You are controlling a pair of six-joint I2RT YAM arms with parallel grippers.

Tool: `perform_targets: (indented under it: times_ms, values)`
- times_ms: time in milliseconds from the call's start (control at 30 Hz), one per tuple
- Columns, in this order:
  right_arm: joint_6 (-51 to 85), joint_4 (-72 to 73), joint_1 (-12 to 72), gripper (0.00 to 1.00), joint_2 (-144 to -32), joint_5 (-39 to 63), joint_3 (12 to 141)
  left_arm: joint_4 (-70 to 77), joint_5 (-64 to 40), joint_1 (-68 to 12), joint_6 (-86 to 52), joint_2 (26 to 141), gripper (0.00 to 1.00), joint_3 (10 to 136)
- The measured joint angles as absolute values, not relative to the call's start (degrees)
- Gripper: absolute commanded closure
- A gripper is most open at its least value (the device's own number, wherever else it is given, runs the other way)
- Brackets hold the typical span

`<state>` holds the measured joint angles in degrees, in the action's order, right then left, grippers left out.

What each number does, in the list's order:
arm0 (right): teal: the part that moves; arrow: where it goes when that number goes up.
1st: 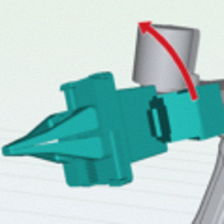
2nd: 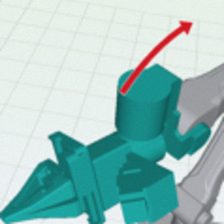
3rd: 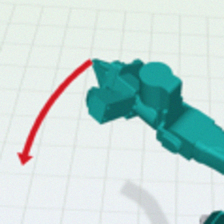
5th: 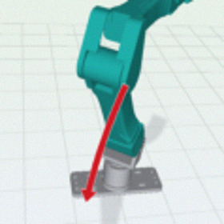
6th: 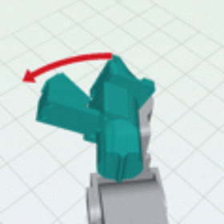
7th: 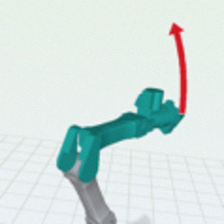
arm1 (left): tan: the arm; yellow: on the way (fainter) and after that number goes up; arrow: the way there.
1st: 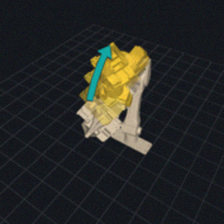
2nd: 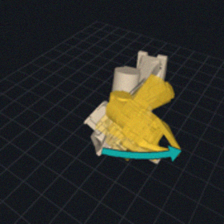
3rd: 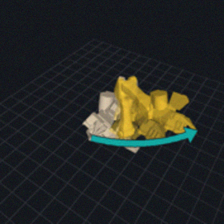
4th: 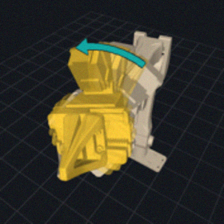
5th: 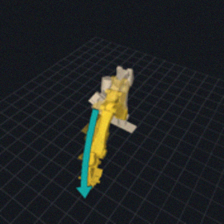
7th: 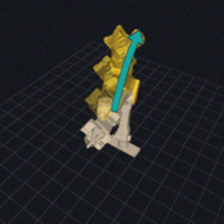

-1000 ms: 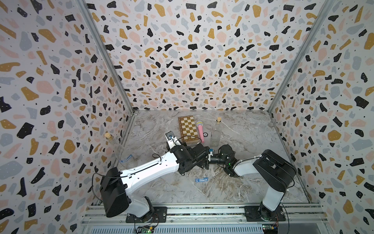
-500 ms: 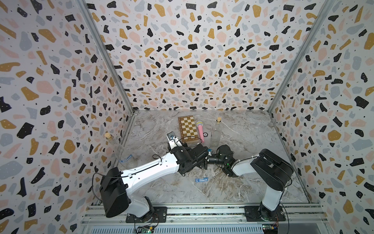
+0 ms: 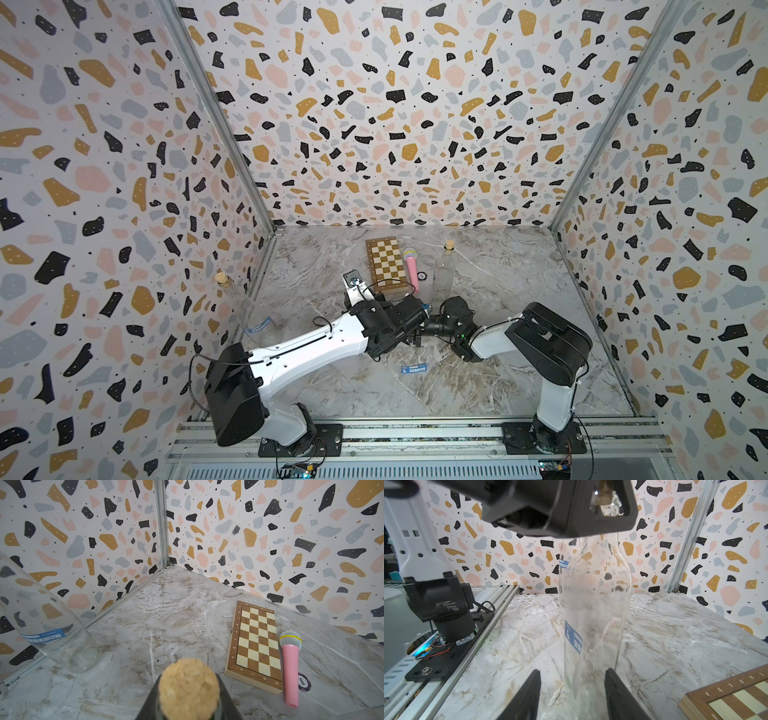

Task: Remove the label from the bottle
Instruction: Tear open the label from the bottle.

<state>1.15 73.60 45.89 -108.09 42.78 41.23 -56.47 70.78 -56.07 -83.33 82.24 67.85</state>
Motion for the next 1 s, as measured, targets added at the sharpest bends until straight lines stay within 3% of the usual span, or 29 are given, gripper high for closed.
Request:
perform_targets:
  times_ms: [267, 1000]
  values:
    - [3.55, 75.99, 45.89, 0.66, -109.80, 43.31, 43.35, -55.68, 70.76, -56.07, -82.67, 81.25, 1.00, 67.85]
    - [5.91, 76.79, 45.89, 0.89, -111.39, 44.40, 44.12, -55.13, 70.76, -56.07, -81.25, 80.42, 1.00, 67.48]
